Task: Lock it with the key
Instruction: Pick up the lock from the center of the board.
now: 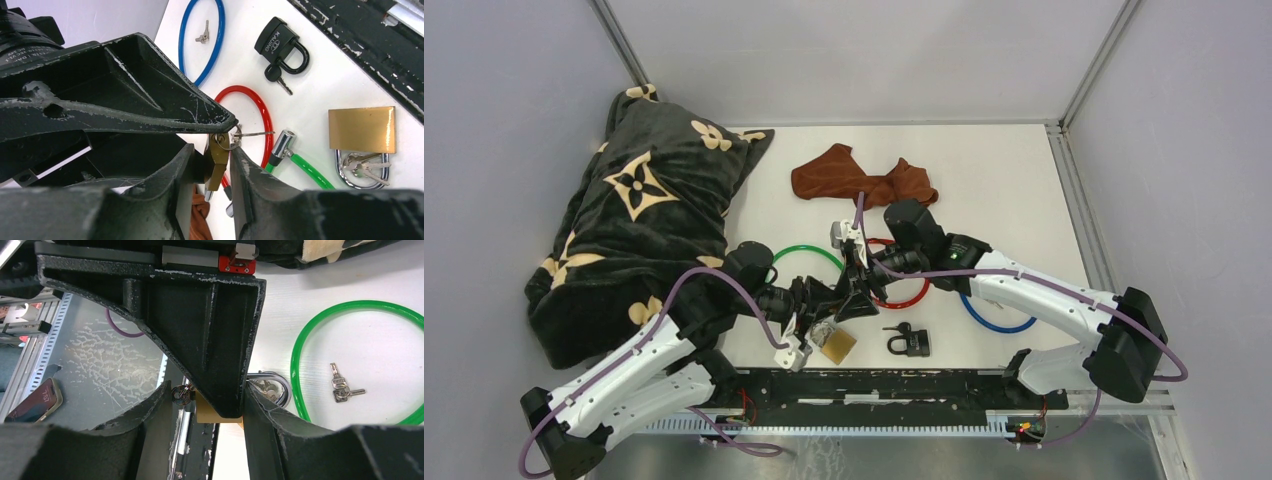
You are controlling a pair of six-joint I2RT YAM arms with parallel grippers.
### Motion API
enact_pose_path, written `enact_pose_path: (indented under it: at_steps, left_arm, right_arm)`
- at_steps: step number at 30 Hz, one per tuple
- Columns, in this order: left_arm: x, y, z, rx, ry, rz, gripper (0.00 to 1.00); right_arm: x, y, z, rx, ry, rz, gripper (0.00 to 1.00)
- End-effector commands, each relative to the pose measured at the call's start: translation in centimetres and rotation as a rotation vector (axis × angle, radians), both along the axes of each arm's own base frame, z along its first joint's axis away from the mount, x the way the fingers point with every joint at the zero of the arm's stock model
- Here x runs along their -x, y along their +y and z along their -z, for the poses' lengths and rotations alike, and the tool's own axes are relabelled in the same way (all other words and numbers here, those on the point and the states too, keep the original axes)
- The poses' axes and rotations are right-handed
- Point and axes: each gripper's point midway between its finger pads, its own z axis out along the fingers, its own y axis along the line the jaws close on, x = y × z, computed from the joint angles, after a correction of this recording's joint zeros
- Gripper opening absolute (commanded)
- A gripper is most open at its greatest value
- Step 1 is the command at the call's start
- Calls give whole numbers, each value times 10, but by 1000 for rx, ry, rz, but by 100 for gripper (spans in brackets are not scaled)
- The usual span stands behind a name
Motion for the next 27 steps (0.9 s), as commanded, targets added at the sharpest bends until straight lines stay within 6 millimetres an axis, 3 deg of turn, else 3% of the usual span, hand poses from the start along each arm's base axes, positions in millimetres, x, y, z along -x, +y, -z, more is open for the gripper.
enact_pose_path:
  at_steps: [1,8,13,14,22,27]
  left_arm:
    - [-8,-1,0,-16,-108,16,35]
    - [-6,-4,-4,7,-120,35,5]
    - [1,-4,-16,50,-47,15,2]
    - [1,-3,-16,50,-18,-2,2]
    - [0,-3,-30,102,321,-200,2]
    - [2,1,-20,84,612,-362,2]
  right_arm:
    - [5,11,-36,-103,-63,-55,0]
    - [10,15,-39,-118,-57,-73,0]
    - [11,12,-34,-98,-71,-85,0]
    - [11,10,-33,-94,-84,-91,6]
    - [4,-9,-35,-62,-201,-72,96]
    - [-14,-29,-41,-60,-316,30,98]
